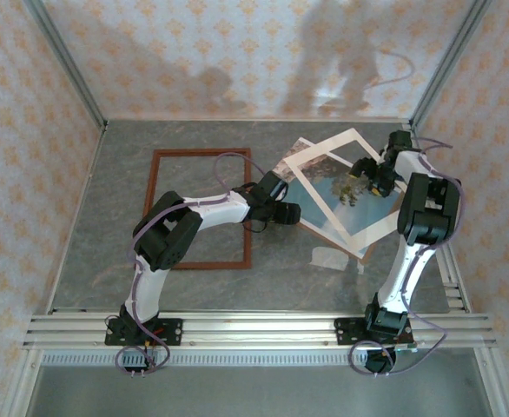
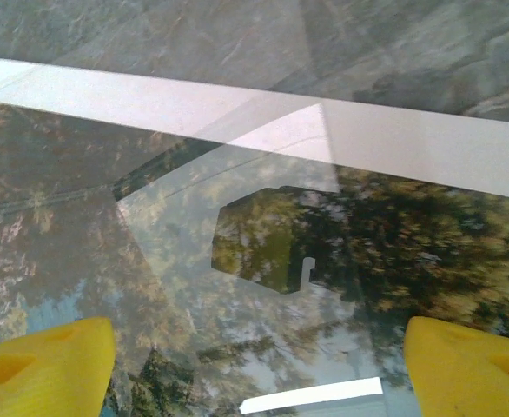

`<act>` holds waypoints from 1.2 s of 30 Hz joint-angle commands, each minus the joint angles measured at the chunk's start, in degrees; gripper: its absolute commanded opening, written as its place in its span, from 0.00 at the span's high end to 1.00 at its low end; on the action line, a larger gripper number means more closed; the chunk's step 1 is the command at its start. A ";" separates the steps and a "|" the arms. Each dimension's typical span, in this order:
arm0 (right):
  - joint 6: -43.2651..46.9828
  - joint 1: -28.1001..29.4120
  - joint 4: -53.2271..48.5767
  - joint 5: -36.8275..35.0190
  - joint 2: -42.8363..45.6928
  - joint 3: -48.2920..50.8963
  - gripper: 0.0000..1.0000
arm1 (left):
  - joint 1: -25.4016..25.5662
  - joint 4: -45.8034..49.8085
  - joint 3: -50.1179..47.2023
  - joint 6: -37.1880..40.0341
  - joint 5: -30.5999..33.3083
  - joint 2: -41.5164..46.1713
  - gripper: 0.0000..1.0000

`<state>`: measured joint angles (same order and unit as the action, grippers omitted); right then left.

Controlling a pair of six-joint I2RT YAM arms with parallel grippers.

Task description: Put the photo into the frame

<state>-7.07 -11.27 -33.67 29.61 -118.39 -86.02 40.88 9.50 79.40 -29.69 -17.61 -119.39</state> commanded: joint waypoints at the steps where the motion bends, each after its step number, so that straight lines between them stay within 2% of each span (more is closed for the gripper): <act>1: 1.84 0.88 -2.79 4.17 -1.89 -0.13 0.17 | 0.43 3.20 -1.44 -0.23 -0.41 -2.77 0.21; 11: 2.68 1.16 -1.02 10.46 1.15 5.44 0.22 | 0.43 3.22 -1.33 -0.04 -0.71 -3.33 0.21; 22: -0.09 -1.34 7.06 19.82 8.37 11.16 0.19 | 0.42 3.50 -1.00 0.05 -0.89 -3.37 0.21; 27: -1.42 -1.46 9.55 20.63 10.59 13.33 0.17 | 0.40 3.51 -1.25 0.12 -0.85 -3.20 0.21; 30: -3.31 -1.41 8.75 15.32 13.14 15.06 0.16 | 0.43 3.56 -1.34 0.05 -0.78 -3.04 0.21; 33: -5.10 -1.14 3.82 3.29 18.17 17.36 0.16 | 0.38 3.48 -1.57 0.06 -0.76 -2.96 0.21; 36: -7.27 -0.53 0.79 -5.29 24.49 21.96 0.15 | 0.42 3.16 -1.70 0.00 -0.70 -3.04 0.21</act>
<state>-11.27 -12.32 -28.18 36.23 -100.18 -67.02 40.88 9.52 79.44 -29.69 -17.61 -119.39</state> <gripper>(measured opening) 0.854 0.791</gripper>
